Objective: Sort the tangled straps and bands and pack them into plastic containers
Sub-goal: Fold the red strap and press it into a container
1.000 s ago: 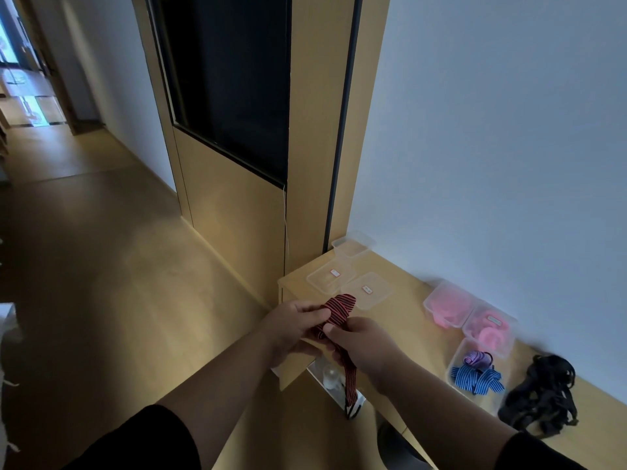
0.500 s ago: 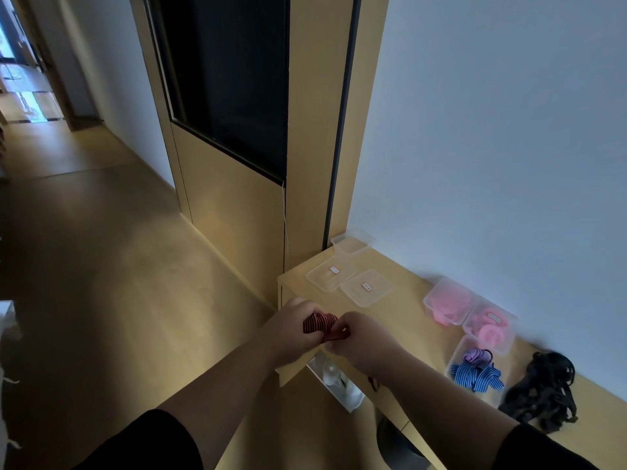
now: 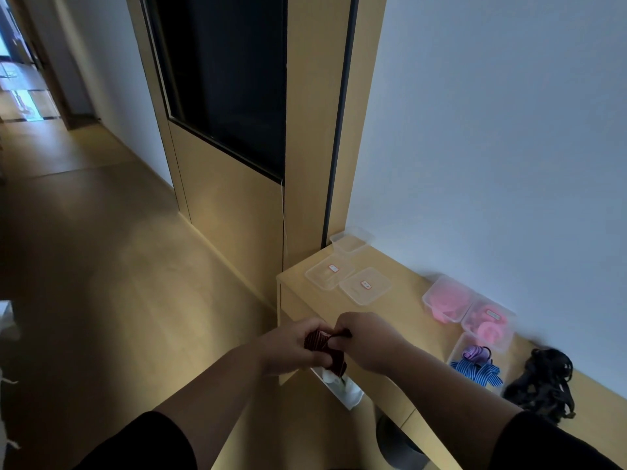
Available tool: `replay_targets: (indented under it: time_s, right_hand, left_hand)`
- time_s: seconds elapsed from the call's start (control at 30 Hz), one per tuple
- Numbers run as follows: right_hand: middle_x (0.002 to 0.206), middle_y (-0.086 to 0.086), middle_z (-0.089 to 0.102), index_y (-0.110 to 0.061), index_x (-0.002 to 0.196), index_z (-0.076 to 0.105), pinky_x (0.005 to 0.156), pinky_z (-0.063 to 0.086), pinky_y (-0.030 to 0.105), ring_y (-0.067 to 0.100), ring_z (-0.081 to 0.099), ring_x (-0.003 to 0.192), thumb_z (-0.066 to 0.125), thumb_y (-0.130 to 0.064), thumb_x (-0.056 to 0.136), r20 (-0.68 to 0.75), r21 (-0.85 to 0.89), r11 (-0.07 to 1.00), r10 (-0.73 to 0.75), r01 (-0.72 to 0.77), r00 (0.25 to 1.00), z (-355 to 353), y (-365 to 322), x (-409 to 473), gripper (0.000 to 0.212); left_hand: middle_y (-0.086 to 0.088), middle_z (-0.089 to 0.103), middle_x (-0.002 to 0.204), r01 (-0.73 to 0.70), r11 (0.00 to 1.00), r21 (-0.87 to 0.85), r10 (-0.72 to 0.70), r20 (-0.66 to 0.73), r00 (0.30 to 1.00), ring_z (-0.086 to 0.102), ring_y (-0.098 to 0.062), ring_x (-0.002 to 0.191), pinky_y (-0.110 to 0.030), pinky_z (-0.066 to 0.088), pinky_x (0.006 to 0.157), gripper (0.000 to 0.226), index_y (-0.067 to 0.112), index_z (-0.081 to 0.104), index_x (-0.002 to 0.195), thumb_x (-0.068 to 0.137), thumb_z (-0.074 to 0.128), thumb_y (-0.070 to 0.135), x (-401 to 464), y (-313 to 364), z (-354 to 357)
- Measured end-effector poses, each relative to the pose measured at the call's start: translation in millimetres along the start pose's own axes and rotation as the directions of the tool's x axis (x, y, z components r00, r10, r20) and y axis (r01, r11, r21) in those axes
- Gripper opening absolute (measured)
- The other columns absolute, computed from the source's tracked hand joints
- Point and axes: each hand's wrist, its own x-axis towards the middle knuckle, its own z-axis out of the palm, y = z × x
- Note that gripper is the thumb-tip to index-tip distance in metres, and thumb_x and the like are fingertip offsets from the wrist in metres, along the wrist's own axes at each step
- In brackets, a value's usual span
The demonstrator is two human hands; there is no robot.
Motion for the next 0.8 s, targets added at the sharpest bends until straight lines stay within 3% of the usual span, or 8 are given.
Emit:
replay_targets:
  time_s: [0.07, 0.2, 0.33, 0.43, 0.53, 0.67, 0.73, 0.8]
  right_hand:
    - [0.103, 0.000, 0.066, -0.020, 0.112, 0.066, 0.075, 0.045, 0.028, 0.016, 0.060, 0.094, 0.060, -0.039, 0.097, 0.025, 0.022, 1.000, -0.017, 0.017, 1.000, -0.4, 0.6, 0.1, 0.025]
    - [0.095, -0.001, 0.070, -0.021, 0.099, 0.064, 0.068, 0.048, 0.027, 0.013, 0.063, 0.079, 0.072, -0.036, 0.089, 0.083, 0.171, 0.985, 0.002, -0.016, 0.997, -4.1, 7.7, 2.0, 0.020]
    - [0.089, -0.003, 0.073, -0.023, 0.092, 0.066, 0.070, 0.053, 0.029, 0.014, 0.069, 0.080, 0.075, -0.033, 0.087, 0.155, 0.264, 0.964, -0.027, -0.015, 0.988, -10.1, 19.0, 3.5, 0.015]
    - [0.082, -0.005, 0.071, -0.027, 0.085, 0.067, 0.068, 0.054, 0.031, 0.010, 0.065, 0.073, 0.074, -0.029, 0.088, 0.138, 0.379, 0.925, -0.061, 0.004, 0.989, -8.2, 25.2, 4.4, 0.008]
    - [0.083, 0.002, 0.070, -0.023, 0.093, 0.066, 0.062, 0.051, 0.030, 0.013, 0.062, 0.066, 0.071, -0.022, 0.092, 0.086, 0.500, 0.866, -0.084, 0.030, 0.993, -5.5, 32.4, 2.0, 0.005]
    - [0.083, -0.004, 0.069, -0.030, 0.100, 0.070, 0.058, 0.052, 0.028, 0.011, 0.062, 0.064, 0.063, -0.017, 0.097, -0.034, 0.512, 0.852, -0.113, 0.115, 0.993, 3.0, 34.9, -3.0, 0.015]
    - [0.078, -0.009, 0.069, -0.031, 0.105, 0.071, 0.057, 0.050, 0.024, 0.006, 0.061, 0.063, 0.054, -0.014, 0.101, -0.052, 0.524, 0.843, -0.113, 0.123, 0.992, 7.3, 33.6, -6.2, 0.025]
    - [0.071, -0.013, 0.063, -0.031, 0.105, 0.069, 0.058, 0.047, 0.016, -0.004, 0.055, 0.058, 0.047, -0.014, 0.105, -0.057, 0.524, 0.842, -0.117, 0.129, 0.992, 9.6, 30.9, -10.4, 0.027]
  left_hand:
    - [0.004, 0.068, 0.108, 0.015, 1.000, 0.014, -0.015, 0.006, 1.000, 0.067, -0.011, 0.101, -0.034, 0.058, 0.087, 0.043, 0.034, 0.060, 0.108, 0.076, 0.083, 0.016, 0.5, -1.0, 2.9]
    - [0.010, 0.064, 0.097, -0.016, 0.999, 0.037, 0.016, 0.006, 1.000, 0.064, 0.001, 0.087, -0.022, 0.053, 0.073, 0.044, 0.034, 0.058, 0.096, 0.075, 0.081, 0.003, -2.2, 1.0, 6.5]
    - [0.010, 0.063, 0.097, -0.044, 0.999, 0.006, 0.044, 0.010, 0.999, 0.065, 0.002, 0.086, -0.019, 0.052, 0.071, 0.044, 0.031, 0.059, 0.093, 0.074, 0.079, -0.004, -6.8, 6.5, 7.5]
    - [-0.001, 0.063, 0.106, -0.054, 0.987, -0.148, 0.057, 0.016, 0.998, 0.066, -0.010, 0.098, -0.027, 0.055, 0.077, 0.048, 0.029, 0.060, 0.099, 0.072, 0.079, -0.005, -9.9, 6.5, 8.1]
    - [-0.008, 0.059, 0.119, -0.063, 0.937, -0.344, 0.064, -0.008, 0.998, 0.065, -0.021, 0.107, -0.034, 0.056, 0.083, 0.065, 0.026, 0.058, 0.121, 0.071, 0.077, -0.011, -12.2, 4.6, 9.5]
    - [-0.013, 0.060, 0.113, -0.134, 0.801, -0.583, 0.109, -0.077, 0.991, 0.068, -0.018, 0.096, -0.031, 0.055, 0.079, 0.059, 0.007, 0.058, 0.125, 0.072, 0.073, -0.014, -14.4, 11.7, 13.1]
    - [-0.015, 0.059, 0.108, -0.158, 0.743, -0.650, 0.067, -0.163, 0.984, 0.066, -0.018, 0.085, -0.028, 0.055, 0.071, 0.055, 0.003, 0.059, 0.121, 0.069, 0.074, -0.006, -12.0, 15.2, 12.9]
    - [-0.019, 0.057, 0.111, -0.177, 0.675, -0.716, 0.006, -0.235, 0.972, 0.062, -0.022, 0.086, -0.028, 0.055, 0.071, 0.052, 0.004, 0.059, 0.120, 0.071, 0.077, 0.000, -7.7, 17.0, 11.3]
